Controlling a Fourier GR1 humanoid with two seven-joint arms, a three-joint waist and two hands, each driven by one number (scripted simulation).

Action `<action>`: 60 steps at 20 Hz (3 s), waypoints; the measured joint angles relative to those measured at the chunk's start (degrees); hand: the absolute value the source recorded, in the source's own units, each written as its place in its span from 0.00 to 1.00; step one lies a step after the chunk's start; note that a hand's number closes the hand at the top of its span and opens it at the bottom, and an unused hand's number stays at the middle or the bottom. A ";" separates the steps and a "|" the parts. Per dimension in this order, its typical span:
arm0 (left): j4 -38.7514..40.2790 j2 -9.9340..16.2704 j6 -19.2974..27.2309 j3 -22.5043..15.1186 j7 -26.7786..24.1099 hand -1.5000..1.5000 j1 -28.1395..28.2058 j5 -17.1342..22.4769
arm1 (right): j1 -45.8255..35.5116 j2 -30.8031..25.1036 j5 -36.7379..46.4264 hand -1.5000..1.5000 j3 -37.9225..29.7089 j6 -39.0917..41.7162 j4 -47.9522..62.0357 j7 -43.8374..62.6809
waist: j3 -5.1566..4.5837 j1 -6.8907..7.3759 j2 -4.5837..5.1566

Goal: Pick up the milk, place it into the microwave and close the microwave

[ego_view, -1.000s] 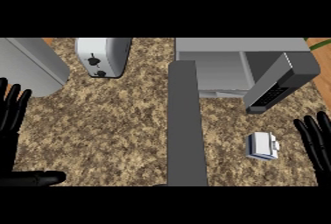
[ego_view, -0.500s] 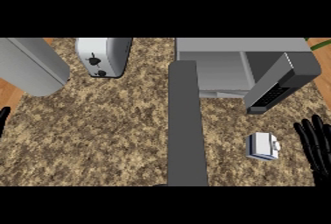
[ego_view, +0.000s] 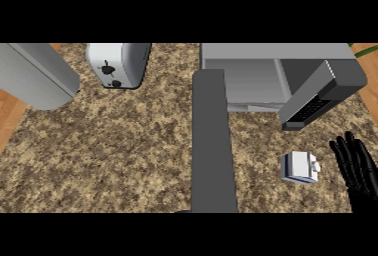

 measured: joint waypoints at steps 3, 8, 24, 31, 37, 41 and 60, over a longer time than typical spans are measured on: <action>-1.17 0.19 -0.39 1.03 1.13 0.00 0.13 1.17 | -2.25 0.39 1.00 0.00 -1.26 -0.68 5.96 -2.42 | 0.00 0.08 0.01; -0.90 0.60 -2.78 3.74 0.63 0.00 1.36 3.10 | -3.81 0.68 2.29 0.00 -4.12 -1.91 15.91 -9.00 | 0.00 0.15 0.03; -2.73 -1.88 -6.12 6.91 2.47 0.00 2.00 4.21 | -12.03 -4.94 2.92 0.00 -12.14 0.38 46.82 -27.81 | 0.01 0.16 0.04; -3.87 -2.83 -8.28 8.61 3.77 0.00 3.24 5.89 | -17.69 -6.52 5.88 0.00 -12.69 -1.44 61.51 -37.37 | 0.02 0.28 0.06; -3.66 -2.41 -8.43 10.28 5.26 0.00 1.67 6.87 | -23.94 -8.61 6.71 0.00 -13.99 -3.13 73.65 -42.74 | 0.04 0.31 0.08; -3.39 -3.25 -9.23 10.43 5.16 0.00 1.40 6.48 | -29.27 -9.62 7.72 0.00 -14.47 -4.58 83.11 -46.04 | 0.04 0.42 0.12; -2.60 -2.91 -12.42 13.47 5.63 0.00 2.34 8.98 | -37.60 -8.04 9.54 1.00 -13.34 -7.66 92.15 -52.59 | -0.04 0.56 0.12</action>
